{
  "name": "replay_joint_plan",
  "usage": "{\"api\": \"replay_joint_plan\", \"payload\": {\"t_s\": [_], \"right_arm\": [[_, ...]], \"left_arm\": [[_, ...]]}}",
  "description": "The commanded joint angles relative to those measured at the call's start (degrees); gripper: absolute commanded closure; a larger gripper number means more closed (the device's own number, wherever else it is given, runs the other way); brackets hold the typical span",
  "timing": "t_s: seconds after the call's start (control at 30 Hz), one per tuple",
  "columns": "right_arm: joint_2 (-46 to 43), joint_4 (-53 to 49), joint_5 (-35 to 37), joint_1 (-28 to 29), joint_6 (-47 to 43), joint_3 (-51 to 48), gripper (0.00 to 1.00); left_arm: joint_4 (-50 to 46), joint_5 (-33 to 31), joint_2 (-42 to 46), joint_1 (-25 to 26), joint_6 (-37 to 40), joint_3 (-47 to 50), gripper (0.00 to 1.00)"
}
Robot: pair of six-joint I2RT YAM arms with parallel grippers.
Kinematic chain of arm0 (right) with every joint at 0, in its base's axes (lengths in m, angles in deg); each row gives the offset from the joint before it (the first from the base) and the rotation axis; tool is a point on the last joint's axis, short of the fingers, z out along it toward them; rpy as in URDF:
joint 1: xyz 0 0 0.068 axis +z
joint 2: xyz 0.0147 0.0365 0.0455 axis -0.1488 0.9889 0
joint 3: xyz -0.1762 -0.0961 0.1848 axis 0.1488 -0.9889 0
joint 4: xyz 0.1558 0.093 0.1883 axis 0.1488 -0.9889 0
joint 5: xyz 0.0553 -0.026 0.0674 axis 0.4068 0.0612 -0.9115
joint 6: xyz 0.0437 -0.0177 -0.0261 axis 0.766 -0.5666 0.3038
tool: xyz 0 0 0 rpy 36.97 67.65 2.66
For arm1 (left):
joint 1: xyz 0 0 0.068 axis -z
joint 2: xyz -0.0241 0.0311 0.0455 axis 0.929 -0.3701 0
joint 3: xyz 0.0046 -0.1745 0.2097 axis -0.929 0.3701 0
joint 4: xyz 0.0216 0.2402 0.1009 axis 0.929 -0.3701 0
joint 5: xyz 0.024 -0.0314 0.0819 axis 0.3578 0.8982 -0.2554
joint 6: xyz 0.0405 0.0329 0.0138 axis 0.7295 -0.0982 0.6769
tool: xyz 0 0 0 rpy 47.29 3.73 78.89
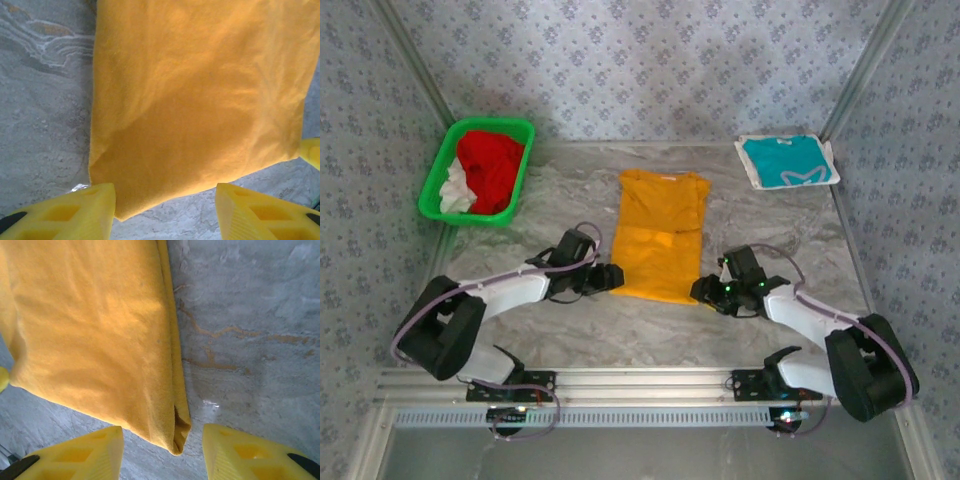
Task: Fold and stack the t-shirts
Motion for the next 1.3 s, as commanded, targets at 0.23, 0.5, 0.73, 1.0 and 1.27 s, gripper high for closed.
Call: {"api": "replay_joint_plan", "payload": {"t_s": [0.23,0.5,0.73,1.0,1.27], "right_arm": [[-2.12,-0.39,1.87,-0.77,-0.58,-1.68,0.52],[-2.05,0.09,1.80,-0.74,-0.66,-1.92,0.53],[-2.32,0.53,1.80,-0.74,-0.49,-2.80,0.53],[-2.39,0.85,1.63,-0.83,-0.80,-2.85,0.53],[-2.25,1.18,1.45,-0.92,-0.85,-2.98,0.53]], "left_arm": [[-6.22,-2.32,2.01,0.24,1.60,-1.21,0.44],[-2.83,-1.12,-2.17,0.87,1.41,-2.05,0.44],[-0.30,0.41,-7.24,2.54,1.39,-5.49,0.46],[0.68,0.13,-9.42,2.95,1.42,-7.35,0.58],[-0.68,0.35,-11.31,2.90,2.34,-10.66,0.66]]}}
